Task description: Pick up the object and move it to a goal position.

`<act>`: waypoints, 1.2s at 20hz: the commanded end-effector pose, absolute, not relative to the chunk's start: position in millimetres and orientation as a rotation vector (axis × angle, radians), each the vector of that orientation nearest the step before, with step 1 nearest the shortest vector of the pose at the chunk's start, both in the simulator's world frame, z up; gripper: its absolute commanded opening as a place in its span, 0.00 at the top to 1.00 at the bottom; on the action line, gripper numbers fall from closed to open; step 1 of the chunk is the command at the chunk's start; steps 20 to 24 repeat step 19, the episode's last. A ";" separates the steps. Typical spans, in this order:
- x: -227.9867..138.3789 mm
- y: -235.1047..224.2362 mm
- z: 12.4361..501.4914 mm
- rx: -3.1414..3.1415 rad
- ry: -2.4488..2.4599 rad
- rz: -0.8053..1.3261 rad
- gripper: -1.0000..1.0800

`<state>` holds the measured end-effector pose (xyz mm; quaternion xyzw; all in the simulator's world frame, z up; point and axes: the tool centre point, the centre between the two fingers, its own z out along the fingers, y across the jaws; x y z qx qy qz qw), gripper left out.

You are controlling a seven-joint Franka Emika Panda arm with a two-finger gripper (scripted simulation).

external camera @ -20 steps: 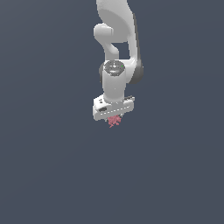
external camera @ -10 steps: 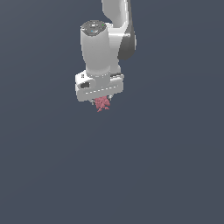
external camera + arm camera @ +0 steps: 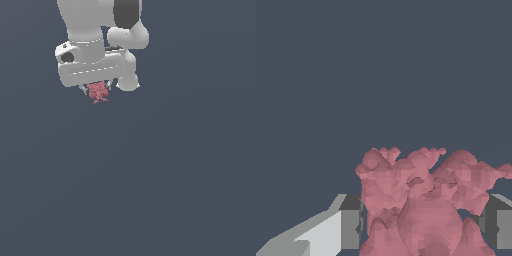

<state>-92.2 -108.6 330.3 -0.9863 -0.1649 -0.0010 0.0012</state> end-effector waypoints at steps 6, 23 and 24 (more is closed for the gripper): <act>-104.7 -144.3 393.1 -3.097 -0.518 -0.001 1.00; -109.3 -167.6 432.3 -3.098 -0.518 0.000 1.00; -109.3 -167.6 432.3 -3.098 -0.518 0.000 1.00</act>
